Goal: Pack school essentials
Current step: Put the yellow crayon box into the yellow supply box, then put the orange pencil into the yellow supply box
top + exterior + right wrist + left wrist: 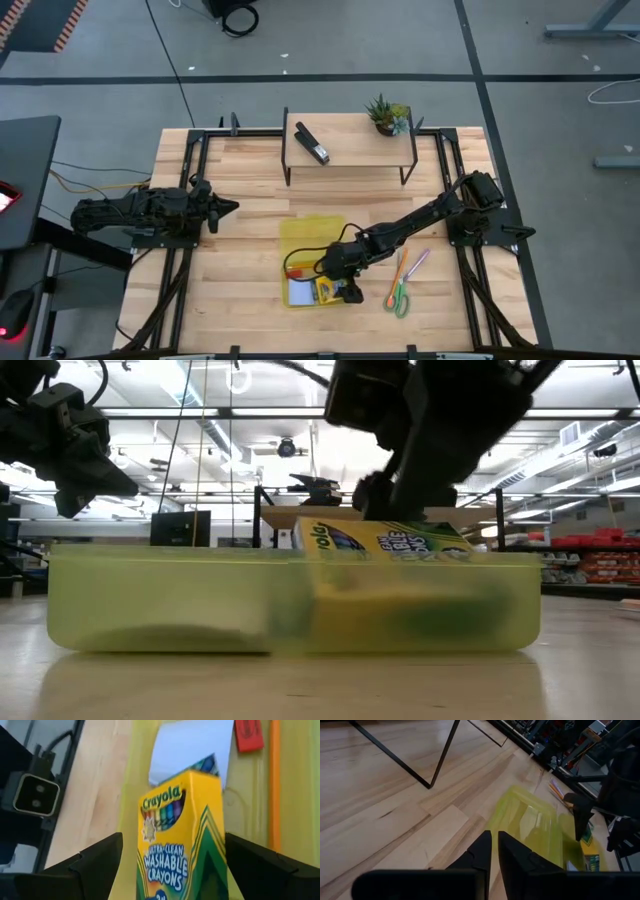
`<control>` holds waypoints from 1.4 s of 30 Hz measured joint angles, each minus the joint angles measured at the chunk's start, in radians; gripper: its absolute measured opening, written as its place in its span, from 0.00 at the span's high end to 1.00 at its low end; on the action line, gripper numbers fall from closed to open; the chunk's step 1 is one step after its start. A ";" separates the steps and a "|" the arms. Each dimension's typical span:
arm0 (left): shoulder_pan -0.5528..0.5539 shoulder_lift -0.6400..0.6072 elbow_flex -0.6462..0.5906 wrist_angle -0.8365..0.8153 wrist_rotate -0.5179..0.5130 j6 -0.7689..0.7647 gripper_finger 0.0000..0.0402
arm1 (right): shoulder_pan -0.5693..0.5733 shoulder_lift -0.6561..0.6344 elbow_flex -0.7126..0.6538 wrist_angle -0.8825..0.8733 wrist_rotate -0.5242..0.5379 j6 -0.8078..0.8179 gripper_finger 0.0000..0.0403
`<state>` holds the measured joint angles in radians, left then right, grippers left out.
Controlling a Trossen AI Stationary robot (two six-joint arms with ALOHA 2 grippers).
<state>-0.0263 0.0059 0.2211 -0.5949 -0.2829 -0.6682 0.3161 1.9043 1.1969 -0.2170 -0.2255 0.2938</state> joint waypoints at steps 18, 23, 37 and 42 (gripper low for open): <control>0.000 0.000 0.000 0.000 0.000 0.000 0.90 | -0.022 -0.002 0.107 -0.236 0.129 0.011 0.14; 0.000 0.000 0.000 0.000 0.000 0.000 0.91 | -0.033 -0.048 0.106 -0.288 0.177 0.021 0.14; 0.000 0.000 0.000 0.001 0.000 0.000 0.90 | -0.034 -0.246 0.067 -0.413 0.343 -0.017 0.14; 0.000 0.000 0.000 0.000 0.000 0.000 0.90 | -0.039 -0.379 -0.058 -0.402 0.370 0.044 0.14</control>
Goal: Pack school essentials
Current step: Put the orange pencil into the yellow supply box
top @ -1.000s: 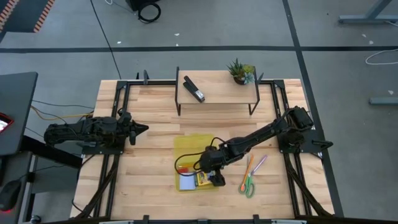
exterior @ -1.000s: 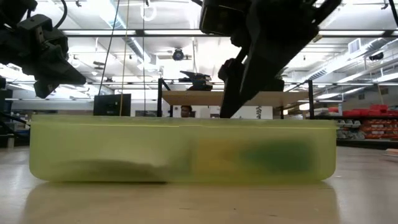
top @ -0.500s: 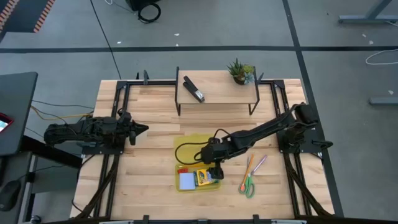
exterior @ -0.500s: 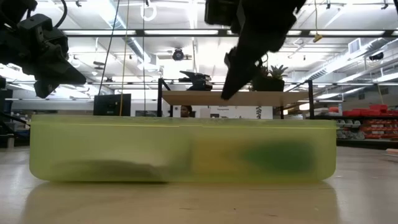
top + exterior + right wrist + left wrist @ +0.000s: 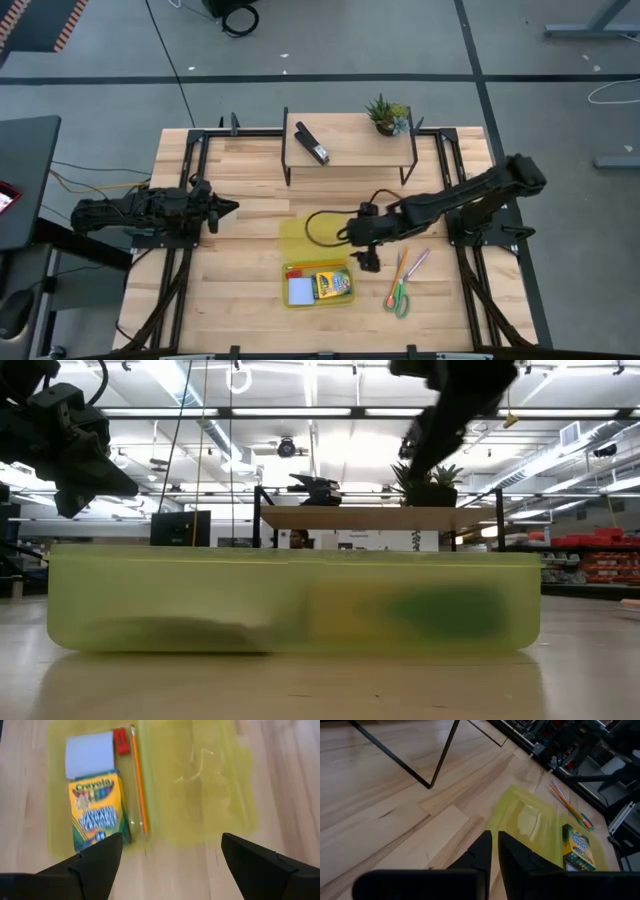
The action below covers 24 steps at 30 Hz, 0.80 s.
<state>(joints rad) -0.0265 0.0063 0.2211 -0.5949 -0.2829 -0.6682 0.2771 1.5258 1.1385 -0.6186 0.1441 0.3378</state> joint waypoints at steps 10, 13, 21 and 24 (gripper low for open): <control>0.000 0.000 0.000 0.000 0.000 0.000 0.92 | 0.023 -0.258 -0.224 -0.071 -0.130 0.004 0.14; 0.000 0.000 0.000 0.000 0.000 0.000 0.91 | 0.050 -0.313 -0.294 -0.088 -0.168 -0.059 0.14; 0.000 0.000 0.000 0.000 0.000 0.000 0.91 | 0.121 -0.326 -0.437 0.009 -0.281 -0.387 0.17; 0.000 0.000 0.000 0.000 0.000 0.000 0.92 | 0.123 -0.305 -0.499 0.122 -0.313 -0.438 0.20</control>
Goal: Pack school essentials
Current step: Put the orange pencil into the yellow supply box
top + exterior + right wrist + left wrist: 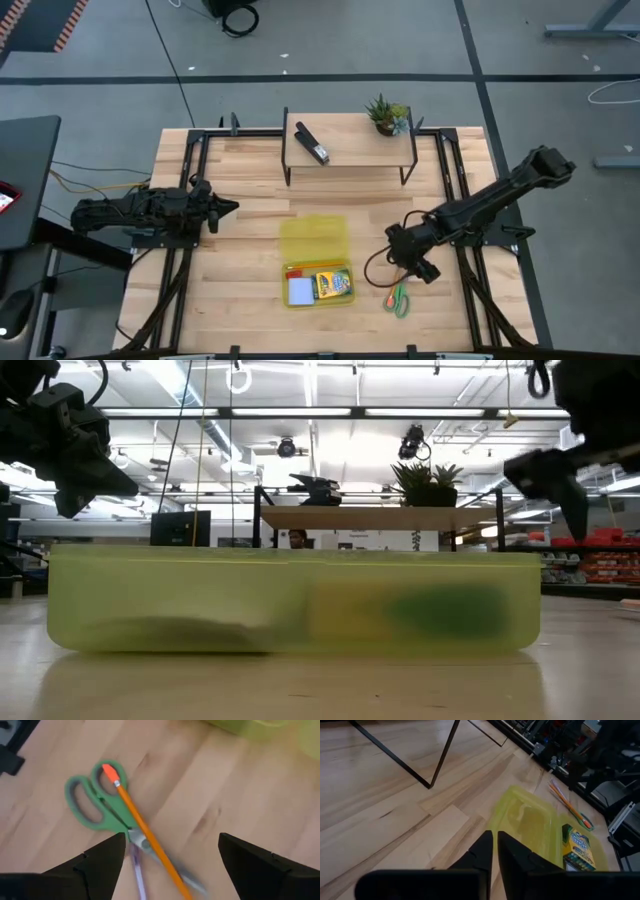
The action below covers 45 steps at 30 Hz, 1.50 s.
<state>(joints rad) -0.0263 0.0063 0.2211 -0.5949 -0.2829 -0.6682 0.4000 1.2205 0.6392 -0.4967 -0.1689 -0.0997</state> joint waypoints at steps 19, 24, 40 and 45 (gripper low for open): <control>0.000 0.000 0.000 0.000 0.000 0.000 0.91 | 0.000 0.026 -0.173 0.189 -0.080 -0.161 0.45; 0.000 0.000 0.000 0.000 0.000 0.000 0.93 | 0.000 0.026 -0.173 0.194 -0.080 -0.182 0.52; 0.000 0.000 0.000 0.000 0.000 0.000 0.92 | -0.010 0.026 -0.208 0.269 -0.065 -0.237 0.71; 0.000 0.000 0.000 0.000 0.000 0.000 0.92 | -0.014 0.027 -0.240 0.299 -0.065 -0.234 0.72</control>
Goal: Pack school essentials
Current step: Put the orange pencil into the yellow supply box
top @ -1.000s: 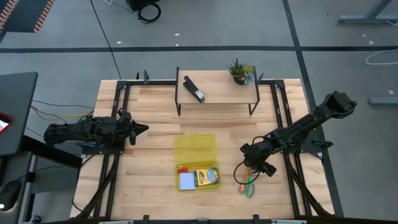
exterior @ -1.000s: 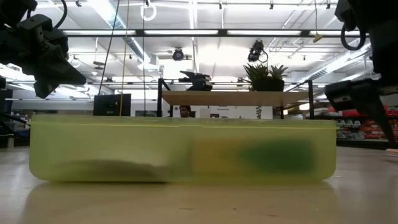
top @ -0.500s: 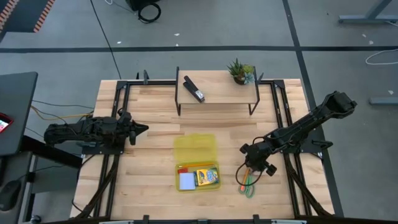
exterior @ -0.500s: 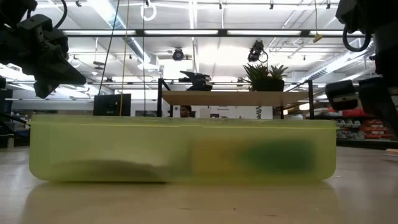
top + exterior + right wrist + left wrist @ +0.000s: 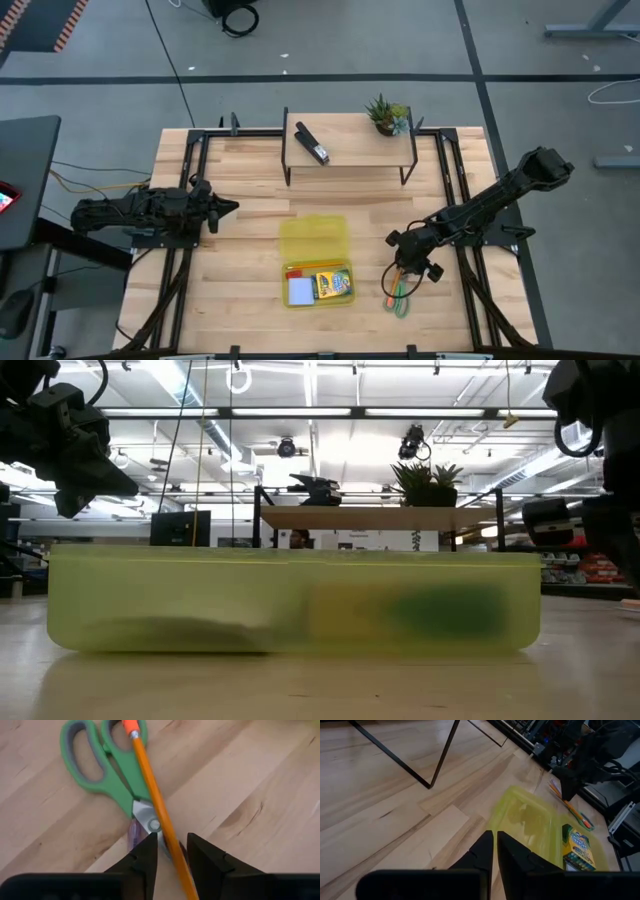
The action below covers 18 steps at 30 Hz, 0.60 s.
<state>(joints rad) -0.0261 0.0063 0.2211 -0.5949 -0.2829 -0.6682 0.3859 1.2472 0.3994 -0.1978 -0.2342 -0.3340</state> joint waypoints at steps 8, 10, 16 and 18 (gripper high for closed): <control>0.000 0.000 0.000 0.000 0.000 0.000 0.90 | 0.000 -0.001 -0.037 0.024 -0.008 -0.007 0.79; 0.000 0.000 0.000 0.000 0.000 0.000 0.90 | 0.000 -0.002 -0.042 0.033 -0.010 -0.007 0.82; 0.000 0.000 0.000 0.000 0.000 0.000 0.92 | 0.000 -0.002 -0.043 0.040 -0.011 -0.030 0.92; 0.000 0.000 0.000 0.000 0.000 0.000 0.93 | 0.000 -0.002 -0.043 0.040 -0.010 -0.033 0.93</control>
<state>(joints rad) -0.0265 0.0063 0.2211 -0.5949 -0.2829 -0.6681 0.3859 1.2457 0.3569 -0.1574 -0.2446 -0.3672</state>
